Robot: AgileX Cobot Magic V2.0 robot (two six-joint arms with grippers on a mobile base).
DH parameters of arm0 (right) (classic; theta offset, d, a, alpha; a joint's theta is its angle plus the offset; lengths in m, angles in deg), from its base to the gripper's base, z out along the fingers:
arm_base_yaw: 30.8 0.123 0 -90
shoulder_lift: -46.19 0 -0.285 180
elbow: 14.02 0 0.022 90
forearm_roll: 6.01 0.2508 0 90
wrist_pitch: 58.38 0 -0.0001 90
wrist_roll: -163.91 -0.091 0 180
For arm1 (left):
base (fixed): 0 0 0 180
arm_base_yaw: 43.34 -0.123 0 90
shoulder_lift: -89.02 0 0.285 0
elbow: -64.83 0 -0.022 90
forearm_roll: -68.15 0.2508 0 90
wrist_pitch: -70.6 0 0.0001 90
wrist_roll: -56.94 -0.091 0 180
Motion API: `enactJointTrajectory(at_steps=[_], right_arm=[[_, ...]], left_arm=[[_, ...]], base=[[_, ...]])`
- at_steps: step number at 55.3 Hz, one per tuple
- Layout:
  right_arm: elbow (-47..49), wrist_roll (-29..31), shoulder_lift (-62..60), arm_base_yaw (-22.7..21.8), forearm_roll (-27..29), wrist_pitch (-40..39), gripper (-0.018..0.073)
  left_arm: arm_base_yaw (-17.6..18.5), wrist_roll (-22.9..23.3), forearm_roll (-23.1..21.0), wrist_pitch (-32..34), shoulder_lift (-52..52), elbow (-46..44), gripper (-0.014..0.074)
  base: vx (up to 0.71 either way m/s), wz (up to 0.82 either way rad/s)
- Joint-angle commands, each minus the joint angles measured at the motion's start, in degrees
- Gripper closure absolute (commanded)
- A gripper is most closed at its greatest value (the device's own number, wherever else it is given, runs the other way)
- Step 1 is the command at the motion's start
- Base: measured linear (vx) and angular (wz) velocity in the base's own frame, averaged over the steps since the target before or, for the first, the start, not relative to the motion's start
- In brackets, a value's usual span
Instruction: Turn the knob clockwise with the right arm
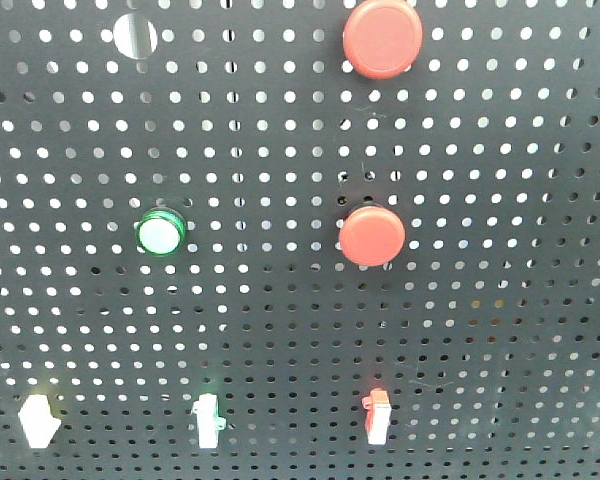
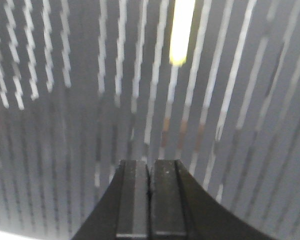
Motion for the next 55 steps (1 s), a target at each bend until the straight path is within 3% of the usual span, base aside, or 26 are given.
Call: enactJointTrajectory(at_steps=[1, 6, 18, 24, 32, 55], right_arm=[[-1.8, -0.6, 1.0, -0.1, -0.5, -6.0, 0.0567], [-5.9, -5.8, -0.1, -0.1, -6.2, -7.9, 0.0567], [-17.0, -29.1, -10.4, -0.1, -25.8, -11.2, 0.0567], [-22.7, -37.1, -17.3, -0.1, -29.6, -12.0, 0.0567], [-27.0, -39.7, -16.4, 0.0, -28.8, -13.5, 0.0567], [-27.0, -39.7, -17.0, 0.0, -27.8, -9.7, 0.0567]], left_arm=[[0.4, 0.1, -0.3, 4.9, -0.9, 1.9, 0.0603], [0.4, 0.1, -0.3, 4.9, -0.9, 1.9, 0.0603], [0.4, 0.1, -0.3, 4.9, -0.9, 1.9, 0.0603], [0.4, 0.1, -0.3, 4.9, -0.9, 1.9, 0.0603], [0.4, 0.1, -0.3, 4.8, -0.9, 1.9, 0.0603], [0.4, 0.1, -0.3, 4.8, -0.9, 1.9, 0.0603]], base=[[0.0, 0.0], [0.0, 0.0], [0.0, 0.0], [0.0, 0.0], [0.0, 0.0], [0.0, 0.0]])
